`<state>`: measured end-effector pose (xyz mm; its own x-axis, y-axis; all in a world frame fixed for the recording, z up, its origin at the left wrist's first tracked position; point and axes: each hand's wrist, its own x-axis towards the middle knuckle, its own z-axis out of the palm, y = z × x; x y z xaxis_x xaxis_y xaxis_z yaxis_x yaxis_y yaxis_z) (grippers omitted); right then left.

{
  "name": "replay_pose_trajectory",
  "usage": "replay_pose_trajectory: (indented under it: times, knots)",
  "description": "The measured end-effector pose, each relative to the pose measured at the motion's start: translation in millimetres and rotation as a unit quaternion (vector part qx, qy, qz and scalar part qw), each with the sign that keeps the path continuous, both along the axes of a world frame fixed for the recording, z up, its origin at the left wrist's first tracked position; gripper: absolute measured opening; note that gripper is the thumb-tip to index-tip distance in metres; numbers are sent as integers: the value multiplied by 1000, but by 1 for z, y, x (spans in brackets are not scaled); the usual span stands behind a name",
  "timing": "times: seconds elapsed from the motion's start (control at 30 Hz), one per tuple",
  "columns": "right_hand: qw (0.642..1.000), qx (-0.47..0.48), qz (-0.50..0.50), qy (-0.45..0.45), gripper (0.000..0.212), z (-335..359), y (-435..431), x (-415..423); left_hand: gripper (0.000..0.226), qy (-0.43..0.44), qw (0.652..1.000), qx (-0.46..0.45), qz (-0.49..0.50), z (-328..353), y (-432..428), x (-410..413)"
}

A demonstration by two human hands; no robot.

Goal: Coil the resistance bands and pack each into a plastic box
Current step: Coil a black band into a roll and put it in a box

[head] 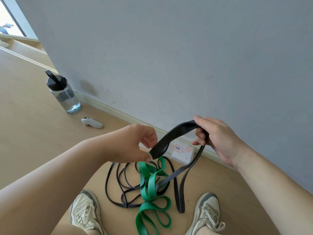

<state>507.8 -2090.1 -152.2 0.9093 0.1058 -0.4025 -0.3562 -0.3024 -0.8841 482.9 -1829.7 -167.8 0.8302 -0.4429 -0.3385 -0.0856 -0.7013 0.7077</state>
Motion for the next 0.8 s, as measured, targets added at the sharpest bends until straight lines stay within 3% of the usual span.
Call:
replay_pose_trajectory:
  times: [0.2, 0.37, 0.43, 0.5, 0.6, 0.7, 0.8]
  knots:
    - [1000, -1, -7, 12, 32, -8, -12, 3, 19, -63, 989, -78, 112, 11, -4, 2]
    - [1000, -4, 11, 26, 37, -11, -15, 2, 15, -153, 955, -42, 249, 7, -5, 9]
    - [999, 1, 36, 18, 40, -10, -12, 1, 23, -164, 954, -3, 249, 6, -5, 10]
    - [999, 12, 40, 6, 40, -12, -11, 1, 28, -142, 965, 22, 221, 7, -7, 10]
    - [1000, 4, 28, -11, 39, -16, -12, 4, 11, -92, 971, -15, 220, 8, -8, 8]
    - [996, -65, 60, -30, 40, -21, -16, 5, 6, -76, 967, -31, 240, 8, -4, 8]
    - [987, -103, 121, -28, 47, -20, -14, 2, 6, -8, 940, -147, 309, 15, -1, 9]
